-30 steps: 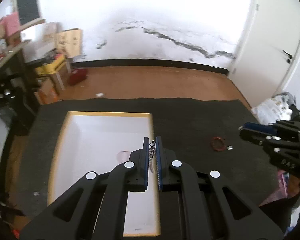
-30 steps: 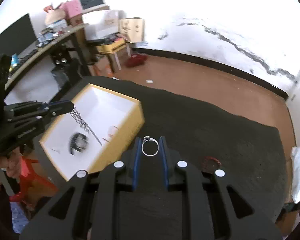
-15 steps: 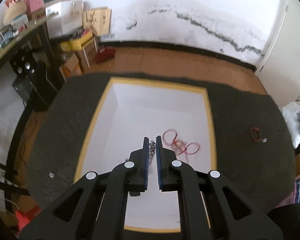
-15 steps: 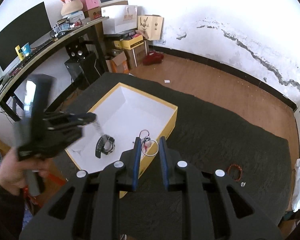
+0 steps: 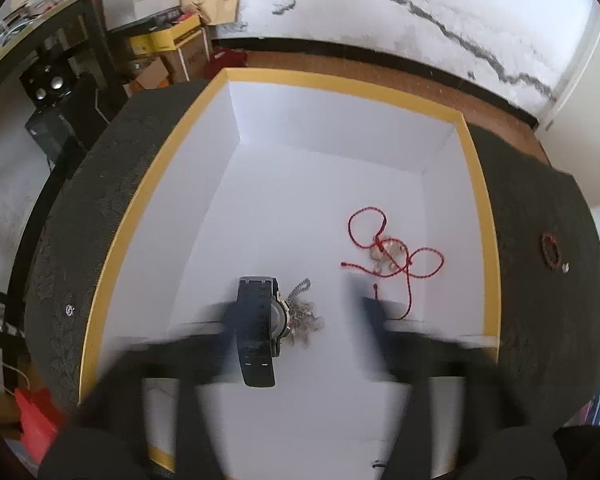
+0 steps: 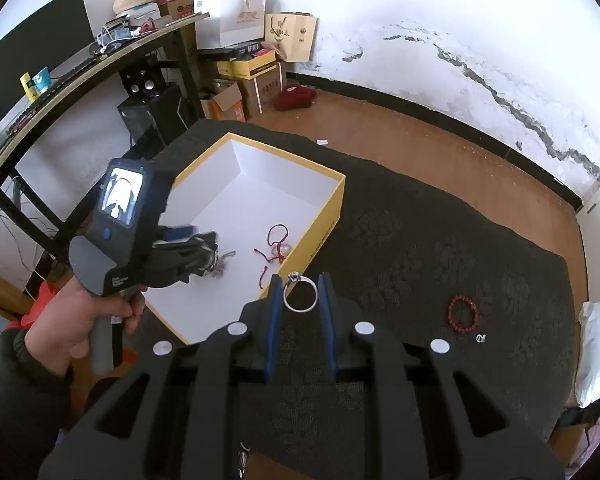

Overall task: Organize jewelry
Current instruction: 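Lower the silver chain into the box and open the left tool, then lower the silver ring into the box and open the right tool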

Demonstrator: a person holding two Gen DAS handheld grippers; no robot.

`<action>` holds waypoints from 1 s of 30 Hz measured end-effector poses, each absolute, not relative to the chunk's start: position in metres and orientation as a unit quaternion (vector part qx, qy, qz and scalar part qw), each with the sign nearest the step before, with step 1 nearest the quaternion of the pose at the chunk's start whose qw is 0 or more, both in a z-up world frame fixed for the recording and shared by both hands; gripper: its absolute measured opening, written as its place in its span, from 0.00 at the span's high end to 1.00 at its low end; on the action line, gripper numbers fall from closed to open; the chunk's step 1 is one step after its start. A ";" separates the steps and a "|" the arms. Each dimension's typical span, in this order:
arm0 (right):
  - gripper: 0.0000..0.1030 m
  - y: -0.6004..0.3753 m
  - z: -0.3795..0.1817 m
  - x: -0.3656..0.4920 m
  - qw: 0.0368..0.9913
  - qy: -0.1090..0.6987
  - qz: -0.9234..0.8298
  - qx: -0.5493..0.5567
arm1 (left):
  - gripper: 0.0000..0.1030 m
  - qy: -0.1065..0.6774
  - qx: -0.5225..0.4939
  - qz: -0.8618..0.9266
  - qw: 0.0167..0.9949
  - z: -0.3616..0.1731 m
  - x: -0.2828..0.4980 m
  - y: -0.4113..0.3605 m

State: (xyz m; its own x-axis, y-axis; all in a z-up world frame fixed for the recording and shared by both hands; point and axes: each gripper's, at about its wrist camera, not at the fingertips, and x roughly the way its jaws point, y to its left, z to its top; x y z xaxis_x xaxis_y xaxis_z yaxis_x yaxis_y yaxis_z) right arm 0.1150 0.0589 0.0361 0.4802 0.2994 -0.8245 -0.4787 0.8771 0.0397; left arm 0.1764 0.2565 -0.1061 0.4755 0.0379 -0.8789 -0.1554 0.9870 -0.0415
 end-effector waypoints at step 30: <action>0.82 0.166 -0.014 0.166 0.827 0.487 0.254 -0.116 | 0.12 0.462 -0.054 0.087 0.881 -0.056 0.106 0.287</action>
